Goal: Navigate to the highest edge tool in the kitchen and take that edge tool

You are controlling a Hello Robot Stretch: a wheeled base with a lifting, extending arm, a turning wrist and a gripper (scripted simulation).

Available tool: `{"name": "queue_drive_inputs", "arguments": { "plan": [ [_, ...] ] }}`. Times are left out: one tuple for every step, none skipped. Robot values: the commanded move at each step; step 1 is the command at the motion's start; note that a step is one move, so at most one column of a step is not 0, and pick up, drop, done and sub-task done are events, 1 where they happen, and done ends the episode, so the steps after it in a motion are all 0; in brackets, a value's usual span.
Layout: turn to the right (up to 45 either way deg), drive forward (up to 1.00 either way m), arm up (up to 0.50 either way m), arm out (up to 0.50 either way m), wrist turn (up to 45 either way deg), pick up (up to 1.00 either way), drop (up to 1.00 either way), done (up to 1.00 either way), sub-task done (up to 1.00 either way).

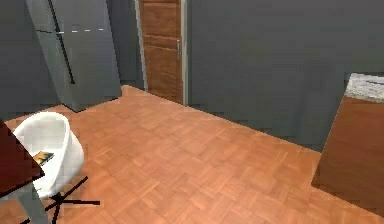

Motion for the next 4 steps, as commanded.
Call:
{"name": "queue_drive_inputs", "arguments": {
  "plan": [
    [-9.0,0.00,0.00,0.00,0.0,0.00,0.00,0.00,0.00],
    [0.0,1.00,0.00,0.00,0.0,0.00,0.00,0.00,0.00],
    [0.0,0.55,0.00,0.00,0.0,0.00,0.00,0.00,0.00],
    [-45.0,0.00,0.00,0.00,0.0,0.00,0.00,0.00,0.00]
  ]
}}
